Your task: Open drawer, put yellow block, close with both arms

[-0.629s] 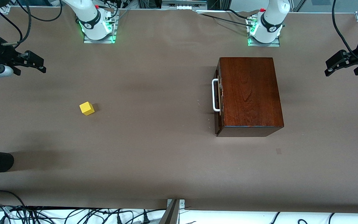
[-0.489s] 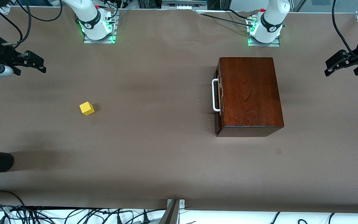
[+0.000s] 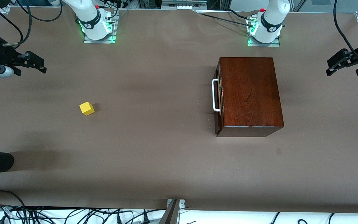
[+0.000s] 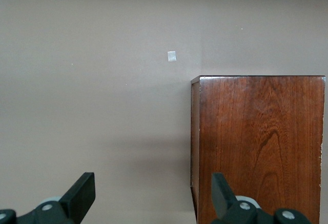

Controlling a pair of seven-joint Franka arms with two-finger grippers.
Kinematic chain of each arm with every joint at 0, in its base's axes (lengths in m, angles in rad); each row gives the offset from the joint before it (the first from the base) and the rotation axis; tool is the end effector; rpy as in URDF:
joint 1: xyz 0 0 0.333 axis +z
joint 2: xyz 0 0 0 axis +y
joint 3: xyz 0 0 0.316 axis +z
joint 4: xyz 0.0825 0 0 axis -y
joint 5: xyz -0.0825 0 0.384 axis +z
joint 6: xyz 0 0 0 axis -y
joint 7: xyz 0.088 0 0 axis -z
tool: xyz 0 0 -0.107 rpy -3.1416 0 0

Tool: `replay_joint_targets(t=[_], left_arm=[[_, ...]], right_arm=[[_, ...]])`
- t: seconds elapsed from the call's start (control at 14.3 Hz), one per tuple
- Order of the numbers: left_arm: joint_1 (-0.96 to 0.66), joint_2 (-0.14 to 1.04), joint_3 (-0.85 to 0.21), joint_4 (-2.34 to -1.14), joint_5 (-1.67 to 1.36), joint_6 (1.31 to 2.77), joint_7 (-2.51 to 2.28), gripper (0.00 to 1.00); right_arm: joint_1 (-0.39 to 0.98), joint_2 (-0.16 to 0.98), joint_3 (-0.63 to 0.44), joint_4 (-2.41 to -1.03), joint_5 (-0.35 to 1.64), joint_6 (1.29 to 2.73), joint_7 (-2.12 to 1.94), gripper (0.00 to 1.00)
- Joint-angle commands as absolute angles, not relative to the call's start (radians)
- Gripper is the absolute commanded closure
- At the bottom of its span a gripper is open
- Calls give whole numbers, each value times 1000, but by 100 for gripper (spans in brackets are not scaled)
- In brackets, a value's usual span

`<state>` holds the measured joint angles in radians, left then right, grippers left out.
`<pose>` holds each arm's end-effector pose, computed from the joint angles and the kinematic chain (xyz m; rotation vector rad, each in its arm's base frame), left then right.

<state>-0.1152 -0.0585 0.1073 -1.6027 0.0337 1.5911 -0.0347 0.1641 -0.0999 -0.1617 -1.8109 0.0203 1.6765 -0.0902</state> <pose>0.5386 0.0011 0.6431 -3.1140 -0.0418 -0.0734 0.5269 -0.0002 0.5730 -3.1002 -0.1414 0.0531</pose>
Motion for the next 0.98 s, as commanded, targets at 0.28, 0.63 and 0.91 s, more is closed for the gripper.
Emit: replay_joint_targets(t=[0.28, 0.63, 0.91], left_arm=[[-118, -48, 110, -1589, 20, 1601, -15, 0], [-126, -34, 109, -1589, 20, 1605, -12, 0], [-126, -38, 100, -1588, 20, 1592, -23, 0]], right_arm=[[166, -100, -163, -1812, 14, 1680, -92, 0], [167, -98, -163, -1812, 14, 1683, -97, 0], [167, -97, -163, -1812, 15, 1684, -100, 0]])
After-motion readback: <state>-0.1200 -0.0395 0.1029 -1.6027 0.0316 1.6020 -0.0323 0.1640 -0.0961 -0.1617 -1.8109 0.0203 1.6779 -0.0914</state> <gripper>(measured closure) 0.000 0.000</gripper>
